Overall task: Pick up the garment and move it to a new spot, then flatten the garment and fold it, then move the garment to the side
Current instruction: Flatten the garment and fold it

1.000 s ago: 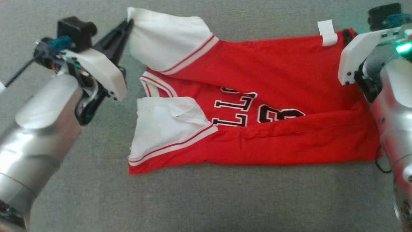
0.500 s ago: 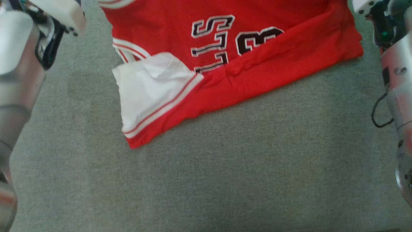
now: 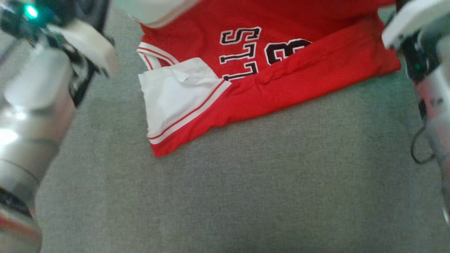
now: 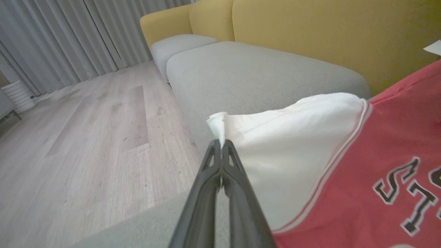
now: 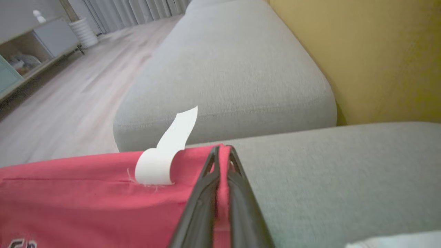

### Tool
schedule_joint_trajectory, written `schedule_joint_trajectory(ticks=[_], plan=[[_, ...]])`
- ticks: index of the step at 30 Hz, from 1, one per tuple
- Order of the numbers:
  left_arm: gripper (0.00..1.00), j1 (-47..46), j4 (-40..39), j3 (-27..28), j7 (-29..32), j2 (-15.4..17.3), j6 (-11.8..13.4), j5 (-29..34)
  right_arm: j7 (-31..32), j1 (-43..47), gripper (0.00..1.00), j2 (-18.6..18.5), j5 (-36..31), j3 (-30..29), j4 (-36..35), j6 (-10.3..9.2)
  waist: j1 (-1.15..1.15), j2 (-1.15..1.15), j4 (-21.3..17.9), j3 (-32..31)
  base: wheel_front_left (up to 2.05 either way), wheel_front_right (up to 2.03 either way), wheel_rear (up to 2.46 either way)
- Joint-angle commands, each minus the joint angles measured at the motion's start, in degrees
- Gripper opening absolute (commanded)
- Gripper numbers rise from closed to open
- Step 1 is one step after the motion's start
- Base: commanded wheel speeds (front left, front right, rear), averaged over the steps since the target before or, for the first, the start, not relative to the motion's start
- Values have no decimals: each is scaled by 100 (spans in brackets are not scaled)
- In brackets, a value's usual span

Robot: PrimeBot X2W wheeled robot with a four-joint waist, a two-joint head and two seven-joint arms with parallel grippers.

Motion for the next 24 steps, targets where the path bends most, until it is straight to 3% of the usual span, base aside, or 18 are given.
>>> schedule_joint_trajectory(ticks=[1, 5, 16, 24], plan=[[0, 13, -252, -9, 70, 280, -26, -65, 91, 222, 0, -133, 165, 174, -209, -5, 0, 0, 128, -163, 0, 0, 0], [0, 388, -826, -300, 286, 461, -30, -281, 337, 533, 0, -372, 399, 426, -299, -5, 0, 0, 216, -295, 0, 0, 0], [0, 1277, -3032, -1151, 1565, 1638, -32, -883, 1281, 1309, 0, -1365, 800, 1656, -820, -5, 0, 0, 362, -557, 0, 0, 0], [0, 1501, -3717, -1267, 2089, 1809, 21, -994, 1578, 1295, 0, -1669, 958, 2199, -1049, -5, 0, 0, 294, -502, 0, 0, 0]])
